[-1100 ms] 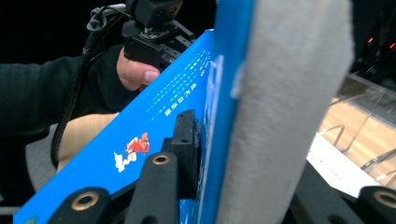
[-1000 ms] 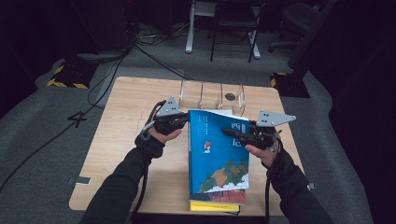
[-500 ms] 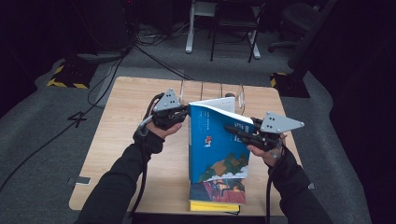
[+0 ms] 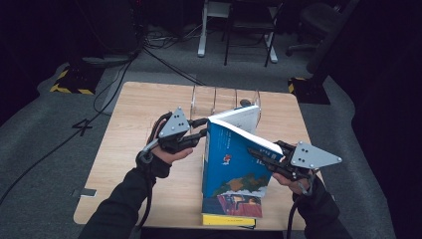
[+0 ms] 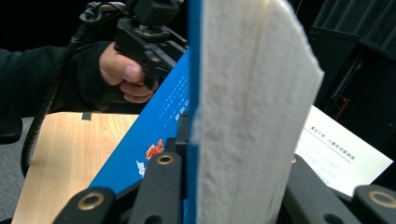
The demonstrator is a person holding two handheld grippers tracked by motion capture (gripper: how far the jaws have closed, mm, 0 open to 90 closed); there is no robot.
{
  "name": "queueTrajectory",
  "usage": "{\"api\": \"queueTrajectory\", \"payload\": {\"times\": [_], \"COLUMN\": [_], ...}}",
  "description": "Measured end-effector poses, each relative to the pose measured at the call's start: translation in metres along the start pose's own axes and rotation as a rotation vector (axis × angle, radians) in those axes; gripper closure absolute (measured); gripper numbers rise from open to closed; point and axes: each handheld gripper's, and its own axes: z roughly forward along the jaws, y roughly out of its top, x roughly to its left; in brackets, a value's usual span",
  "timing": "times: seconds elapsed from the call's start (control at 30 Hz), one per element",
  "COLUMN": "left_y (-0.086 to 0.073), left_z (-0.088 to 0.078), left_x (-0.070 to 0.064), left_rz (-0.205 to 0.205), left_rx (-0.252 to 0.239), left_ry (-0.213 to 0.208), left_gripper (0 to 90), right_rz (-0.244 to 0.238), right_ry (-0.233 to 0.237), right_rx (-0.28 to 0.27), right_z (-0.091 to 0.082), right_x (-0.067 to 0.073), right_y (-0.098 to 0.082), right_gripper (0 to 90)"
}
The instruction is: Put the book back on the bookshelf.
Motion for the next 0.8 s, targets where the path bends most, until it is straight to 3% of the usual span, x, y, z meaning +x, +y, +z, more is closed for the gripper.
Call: {"api": "queueTrajectory", "payload": {"times": [0.17,0.4,0.47,0.63,0.8], "left_y": [-0.014,-0.035,-0.041,-0.051,-0.062], "left_z": [-0.012,-0.020,-0.020,-0.021,-0.016], "left_x": [-0.013,-0.027,-0.031,-0.043,-0.055], "left_rz": [0.003,-0.040,-0.064,-0.078,-0.133], "left_rx": [0.034,0.041,0.037,0.048,0.039], "left_ry": [-0.010,-0.049,-0.075,-0.127,-0.197], "left_gripper": [60.4,54.5,52.0,49.3,45.3], "right_rz": [-0.015,-0.018,-0.013,-0.018,-0.020], "right_ry": [0.002,-0.004,-0.004,-0.003,-0.004], "right_rx": [-0.004,-0.007,-0.010,-0.015,-0.015], "right_z": [-0.006,-0.010,-0.010,-0.013,-0.014], "right_x": [0.006,0.010,0.011,0.013,0.015], "right_y": [0.001,0.001,0.001,0.001,0.001], "right_gripper": [74.2,74.2,74.2,74.2,74.1]}}
